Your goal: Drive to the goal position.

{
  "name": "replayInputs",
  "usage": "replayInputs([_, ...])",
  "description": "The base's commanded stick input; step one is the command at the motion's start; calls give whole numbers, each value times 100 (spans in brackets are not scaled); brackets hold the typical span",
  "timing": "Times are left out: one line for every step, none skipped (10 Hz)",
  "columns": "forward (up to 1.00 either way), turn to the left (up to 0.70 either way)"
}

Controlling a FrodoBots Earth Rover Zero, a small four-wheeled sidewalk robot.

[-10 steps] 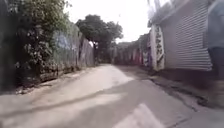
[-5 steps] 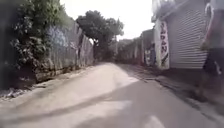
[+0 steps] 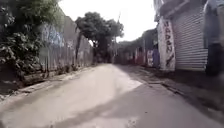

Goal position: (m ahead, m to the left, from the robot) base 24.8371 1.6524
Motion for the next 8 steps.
replayInputs([100,0])
replayInputs([100,0])
replayInputs([100,0])
replayInputs([100,0])
replayInputs([100,0])
replayInputs([100,0])
replayInputs([100,0])
replayInputs([100,0])
